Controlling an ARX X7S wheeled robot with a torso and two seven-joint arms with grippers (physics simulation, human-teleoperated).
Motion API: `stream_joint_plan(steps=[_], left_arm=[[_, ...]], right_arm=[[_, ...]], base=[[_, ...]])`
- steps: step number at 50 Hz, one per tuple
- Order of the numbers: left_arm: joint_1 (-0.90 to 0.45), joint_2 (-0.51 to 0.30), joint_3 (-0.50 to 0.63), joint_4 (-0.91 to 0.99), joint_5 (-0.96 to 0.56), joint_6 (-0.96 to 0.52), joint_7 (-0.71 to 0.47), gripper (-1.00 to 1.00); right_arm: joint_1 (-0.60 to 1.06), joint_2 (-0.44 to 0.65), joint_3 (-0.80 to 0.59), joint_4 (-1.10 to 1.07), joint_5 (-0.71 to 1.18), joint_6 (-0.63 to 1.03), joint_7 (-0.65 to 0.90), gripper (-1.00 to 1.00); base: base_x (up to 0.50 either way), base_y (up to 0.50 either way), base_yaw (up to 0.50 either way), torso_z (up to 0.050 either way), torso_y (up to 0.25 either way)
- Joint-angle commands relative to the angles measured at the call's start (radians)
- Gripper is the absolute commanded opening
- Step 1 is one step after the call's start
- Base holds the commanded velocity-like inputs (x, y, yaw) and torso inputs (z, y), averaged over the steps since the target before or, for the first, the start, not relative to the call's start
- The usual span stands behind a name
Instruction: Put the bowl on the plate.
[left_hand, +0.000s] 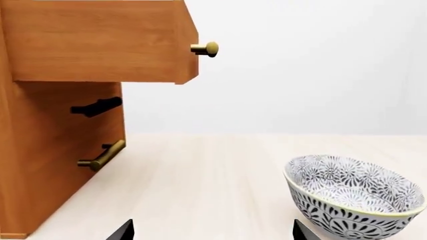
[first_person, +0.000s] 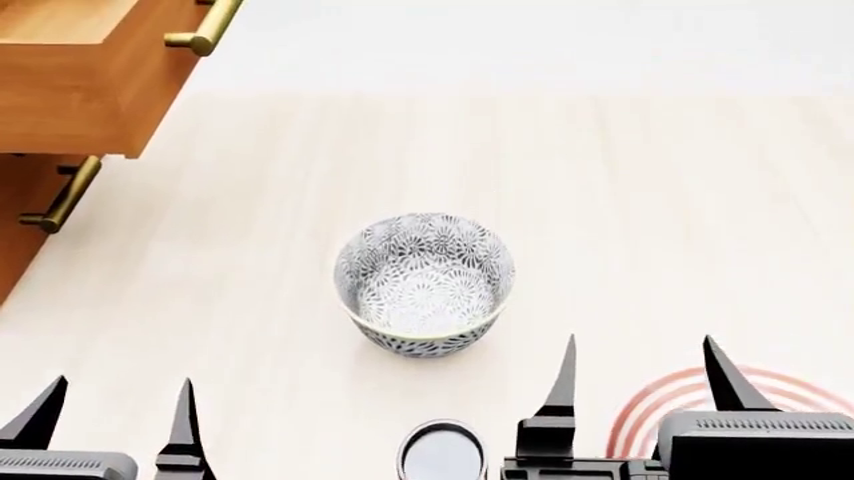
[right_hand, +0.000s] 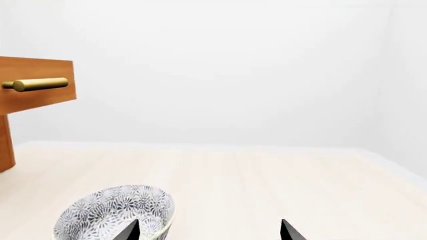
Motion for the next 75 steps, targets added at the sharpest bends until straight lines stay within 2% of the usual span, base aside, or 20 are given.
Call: stream_joint_plan(steps=[1, 50, 58, 62, 63, 75], left_arm=[[0.000, -0.007, 0.006, 0.000, -0.006, 0.002, -0.007, 1.00], [-0.012, -0.031, 0.031, 0.001, -0.024, 0.005, -0.034, 1.00], [-0.006, -0.037, 0.030, 0.004, -0.029, 0.007, -0.040, 1.00], [-0.004, -0.040, 0.030, 0.004, -0.031, 0.010, -0.042, 1.00], [-0.003, -0.040, 0.030, 0.000, -0.030, 0.013, -0.042, 1.00], [0.002, -0.053, 0.011, -0.005, -0.039, 0.016, -0.059, 1.00]], right_arm=[[0.004, 0.005, -0.002, -0.001, 0.010, 0.000, 0.003, 1.00], [0.016, 0.022, -0.014, 0.012, 0.031, -0.001, 0.026, 1.00], [0.057, 0.024, 0.008, 0.003, 0.066, 0.092, 0.053, 1.00], [0.094, 0.036, 0.019, -0.028, 0.098, 0.187, 0.065, 1.00], [0.125, 0.046, 0.018, -0.047, 0.109, 0.273, 0.084, 1.00], [0.351, 0.090, -0.051, -0.082, 0.196, 0.551, 0.063, 1.00]], base=[[0.18, 0.00, 0.00, 0.000, 0.000], [0.18, 0.00, 0.00, 0.000, 0.000], [0.02, 0.00, 0.00, 0.000, 0.002], [0.00, 0.00, 0.00, 0.000, 0.000], [0.00, 0.00, 0.00, 0.000, 0.000], [0.00, 0.00, 0.00, 0.000, 0.000]])
